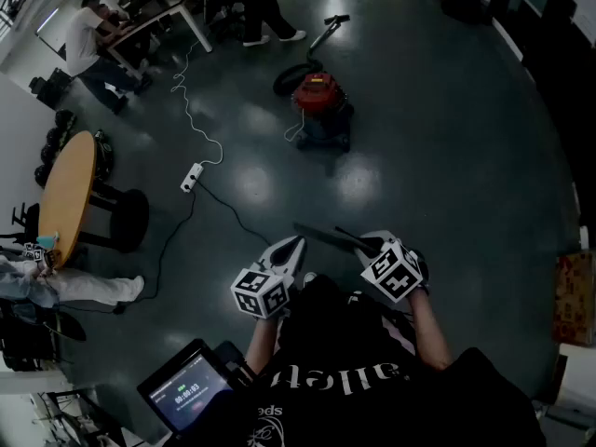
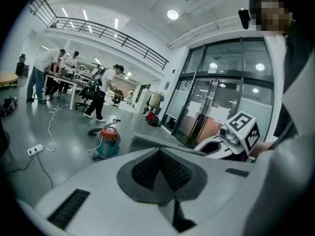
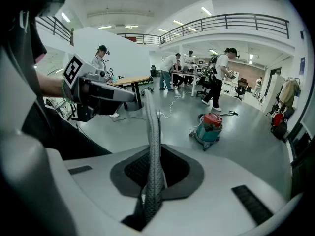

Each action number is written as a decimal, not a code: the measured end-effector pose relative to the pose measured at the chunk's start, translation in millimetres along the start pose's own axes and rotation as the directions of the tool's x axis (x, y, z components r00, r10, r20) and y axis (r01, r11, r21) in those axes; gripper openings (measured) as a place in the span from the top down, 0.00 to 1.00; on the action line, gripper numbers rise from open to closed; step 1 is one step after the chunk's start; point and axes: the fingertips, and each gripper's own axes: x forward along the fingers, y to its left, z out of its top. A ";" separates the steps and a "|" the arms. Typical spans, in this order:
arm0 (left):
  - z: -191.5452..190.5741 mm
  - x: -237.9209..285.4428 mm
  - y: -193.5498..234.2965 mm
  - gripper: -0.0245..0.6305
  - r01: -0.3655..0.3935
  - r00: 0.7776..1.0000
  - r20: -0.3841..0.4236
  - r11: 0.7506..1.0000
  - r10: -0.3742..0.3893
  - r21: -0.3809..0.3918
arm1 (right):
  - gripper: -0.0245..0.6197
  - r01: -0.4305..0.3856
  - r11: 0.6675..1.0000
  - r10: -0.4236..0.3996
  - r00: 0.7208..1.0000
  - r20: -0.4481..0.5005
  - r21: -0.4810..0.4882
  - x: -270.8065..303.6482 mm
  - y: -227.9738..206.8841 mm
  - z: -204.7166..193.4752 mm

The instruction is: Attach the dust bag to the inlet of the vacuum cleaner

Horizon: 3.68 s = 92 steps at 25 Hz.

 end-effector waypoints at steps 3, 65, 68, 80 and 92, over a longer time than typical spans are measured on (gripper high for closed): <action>3.7 0.5 0.6 0.96 -0.011 1.000 0.005 1.000 0.012 -0.004 | 0.90 -0.007 1.000 0.007 1.000 -0.013 0.006 -1.5 -5.3 -3.7; 154.7 643.7 517.0 0.96 0.015 0.960 -0.279 1.000 -0.009 0.020 | 0.90 -0.217 0.974 0.225 0.922 -0.314 0.062 524.6 -522.7 64.4; 151.4 686.2 549.2 0.96 0.052 0.951 -0.309 0.995 -0.023 0.088 | 0.90 -0.212 0.974 0.227 0.917 -0.327 0.081 555.1 -526.0 49.3; 117.6 793.6 630.1 0.90 0.354 0.827 -0.560 0.829 -0.061 0.432 | 0.90 -0.168 0.967 0.227 0.905 -0.359 0.189 641.6 -545.9 30.5; 50.7 851.4 646.8 0.68 0.693 0.593 -0.805 0.490 0.032 0.530 | 0.90 -0.150 0.984 0.179 0.878 -0.443 0.100 673.3 -582.9 8.4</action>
